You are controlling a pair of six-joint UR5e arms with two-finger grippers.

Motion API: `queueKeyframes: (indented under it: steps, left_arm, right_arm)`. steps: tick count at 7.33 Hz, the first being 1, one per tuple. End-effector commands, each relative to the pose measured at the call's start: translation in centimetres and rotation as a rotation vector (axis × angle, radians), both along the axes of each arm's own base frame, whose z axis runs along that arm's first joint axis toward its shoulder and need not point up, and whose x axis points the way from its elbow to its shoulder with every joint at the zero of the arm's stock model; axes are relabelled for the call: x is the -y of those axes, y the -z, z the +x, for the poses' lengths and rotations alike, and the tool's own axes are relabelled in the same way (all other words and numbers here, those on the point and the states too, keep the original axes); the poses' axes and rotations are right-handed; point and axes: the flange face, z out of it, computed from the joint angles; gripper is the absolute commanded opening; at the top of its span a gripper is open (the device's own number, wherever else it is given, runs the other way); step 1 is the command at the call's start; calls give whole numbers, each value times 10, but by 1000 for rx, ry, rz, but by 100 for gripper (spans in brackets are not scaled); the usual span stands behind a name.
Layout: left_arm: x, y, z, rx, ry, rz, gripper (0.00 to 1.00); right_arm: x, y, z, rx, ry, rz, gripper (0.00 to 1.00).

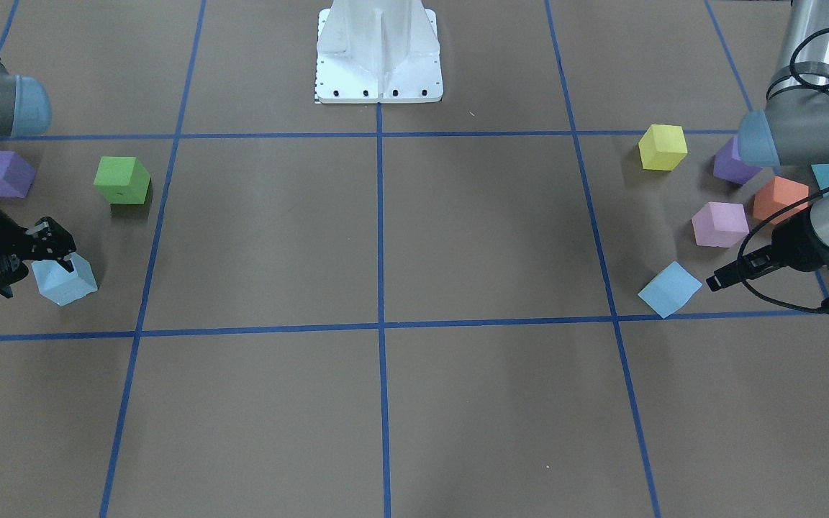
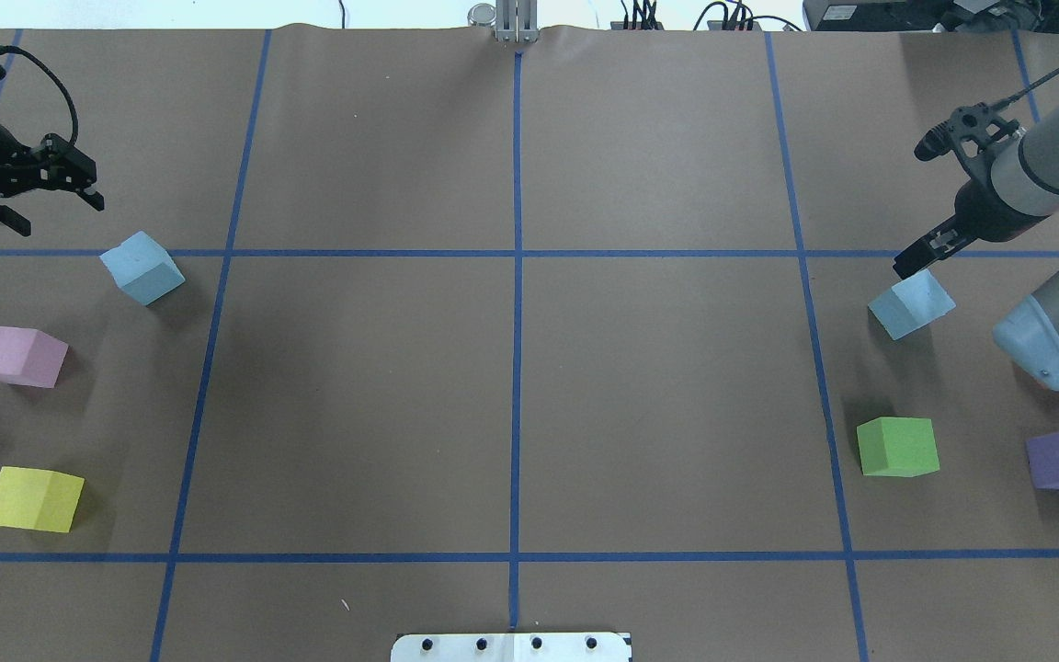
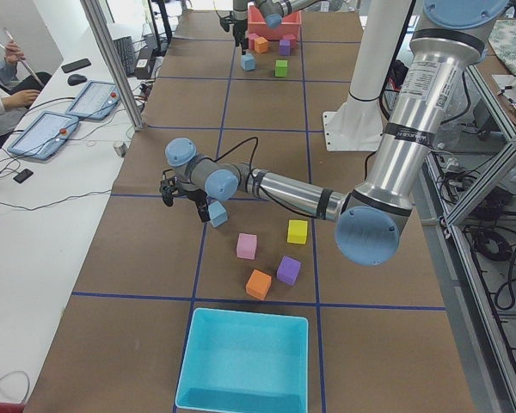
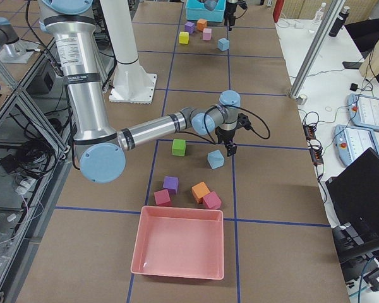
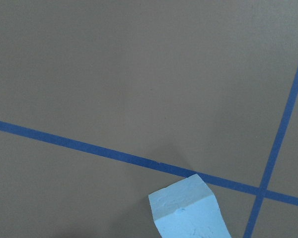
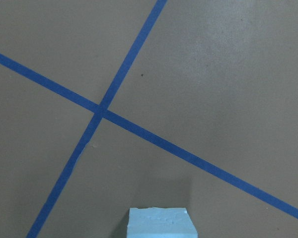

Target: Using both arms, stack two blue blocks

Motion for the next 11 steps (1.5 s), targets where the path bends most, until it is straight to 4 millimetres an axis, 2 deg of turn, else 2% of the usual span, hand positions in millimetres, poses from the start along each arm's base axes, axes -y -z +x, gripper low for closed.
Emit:
queueKeyframes:
  steps: [1,4,5,8,9,11]
  left_arm:
    - [-5,8,28,31,45,-51,97]
    - [-6,10,33,33,50,-58,97]
    - [-6,10,33,33,52,-61,97]
    - [-8,10,34,33,54,-64,97]
    - [-7,12,35,32,52,-62,97]
    - [-6,19,51,29,31,-53,97]
  right_arm:
    - [-9,-18,-3,3,11,5,91]
    - [-16,-23,-6,7,5,-16,92]
    - [-21,-22,-17,13,4,-33,92]
    - [-34,-34,-20,16,20,-27,93]
    - [-43,-46,-18,22,25,-14,93]
    - [-43,-53,-25,14,36,-22,93]
